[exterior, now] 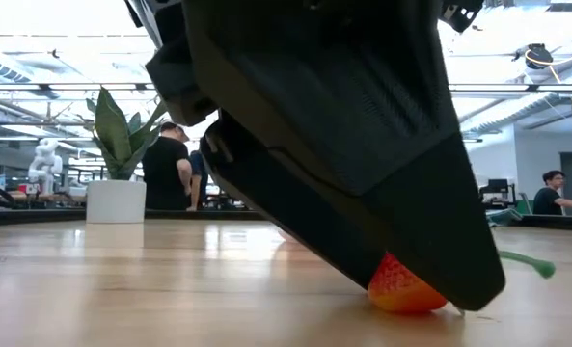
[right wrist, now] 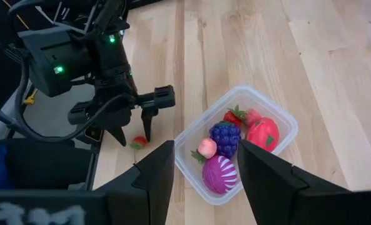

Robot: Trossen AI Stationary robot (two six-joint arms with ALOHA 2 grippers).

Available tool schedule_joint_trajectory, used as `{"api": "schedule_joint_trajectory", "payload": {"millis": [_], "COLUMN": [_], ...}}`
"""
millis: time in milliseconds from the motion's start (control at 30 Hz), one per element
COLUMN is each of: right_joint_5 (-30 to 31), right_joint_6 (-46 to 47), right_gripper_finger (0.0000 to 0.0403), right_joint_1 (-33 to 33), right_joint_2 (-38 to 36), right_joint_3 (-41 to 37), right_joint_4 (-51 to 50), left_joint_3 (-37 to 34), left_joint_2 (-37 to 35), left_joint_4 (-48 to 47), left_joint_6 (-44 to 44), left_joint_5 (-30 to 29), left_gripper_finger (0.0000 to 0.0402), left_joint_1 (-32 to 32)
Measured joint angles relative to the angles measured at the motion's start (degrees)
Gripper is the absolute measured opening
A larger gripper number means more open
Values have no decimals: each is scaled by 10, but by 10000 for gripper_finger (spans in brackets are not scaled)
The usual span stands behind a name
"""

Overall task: Pick and placing Produce into tupperware
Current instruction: Put the strawberry into the transparent container

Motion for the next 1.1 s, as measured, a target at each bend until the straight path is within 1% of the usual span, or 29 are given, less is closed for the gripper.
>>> {"api": "schedule_joint_trajectory", "payload": {"millis": [233,300,367,633,800,1100], "right_joint_5": [0,0,0,0,0,0], "right_joint_6": [0,0,0,2,2,2], "right_gripper_finger": [165,165,165,165,165,165], "right_joint_1": [0,0,0,0,0,0], "right_joint_2": [0,0,0,0,0,0], "right_joint_3": [0,0,0,0,0,0], "right_joint_4": [0,0,0,0,0,0], "left_joint_3": [0,0,0,0,0,0], "left_joint_2": [0,0,0,0,0,0], "left_joint_4": [-2,-3,-5,-7,-7,-5], "left_joint_6": [1,2,2,6,6,6], "left_joint_5": [-3,-4,-5,-3,-3,-9], "left_gripper_finger": [236,231,216,135,105,101], "left_joint_1": [0,0,0,0,0,0]}}
